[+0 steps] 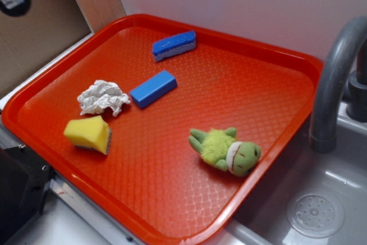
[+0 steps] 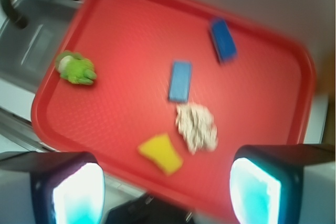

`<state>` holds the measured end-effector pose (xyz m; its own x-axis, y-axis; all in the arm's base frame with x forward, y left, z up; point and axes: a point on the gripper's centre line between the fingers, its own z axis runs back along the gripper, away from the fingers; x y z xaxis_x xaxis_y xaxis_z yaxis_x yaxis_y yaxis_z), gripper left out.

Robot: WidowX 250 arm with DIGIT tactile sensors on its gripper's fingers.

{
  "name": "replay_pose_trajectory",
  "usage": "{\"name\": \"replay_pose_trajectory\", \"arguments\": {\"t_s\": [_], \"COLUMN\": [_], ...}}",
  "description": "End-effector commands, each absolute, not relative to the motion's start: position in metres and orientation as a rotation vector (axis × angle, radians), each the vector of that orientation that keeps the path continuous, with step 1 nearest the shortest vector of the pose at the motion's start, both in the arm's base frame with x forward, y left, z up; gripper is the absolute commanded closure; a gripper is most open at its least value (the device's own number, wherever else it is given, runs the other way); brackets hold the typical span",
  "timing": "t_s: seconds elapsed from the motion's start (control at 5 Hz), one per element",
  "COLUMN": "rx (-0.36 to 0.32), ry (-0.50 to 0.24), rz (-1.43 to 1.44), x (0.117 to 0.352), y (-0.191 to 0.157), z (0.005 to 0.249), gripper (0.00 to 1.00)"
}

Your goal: Grab the green animal.

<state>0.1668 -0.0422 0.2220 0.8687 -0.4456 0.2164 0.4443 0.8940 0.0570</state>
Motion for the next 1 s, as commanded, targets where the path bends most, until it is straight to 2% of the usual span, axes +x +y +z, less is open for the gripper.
{"name": "replay_pose_trajectory", "arguments": {"t_s": [0.0,0.2,0.4,0.8], "rx": [0.027,0.007,-0.036,0.012], "ry": [-0.274,-0.265,-0.194,-0.043], "rz": [-0.979,-1.230,-1.398,-1.451], "x": [0.204,0.209,0.205,0.197], "y": [-0.123,-0.148,-0.166,-0.191], "z": [0.183,0.161,0.135,0.083], "gripper": [0.00,0.10,0.00,0.00]}}
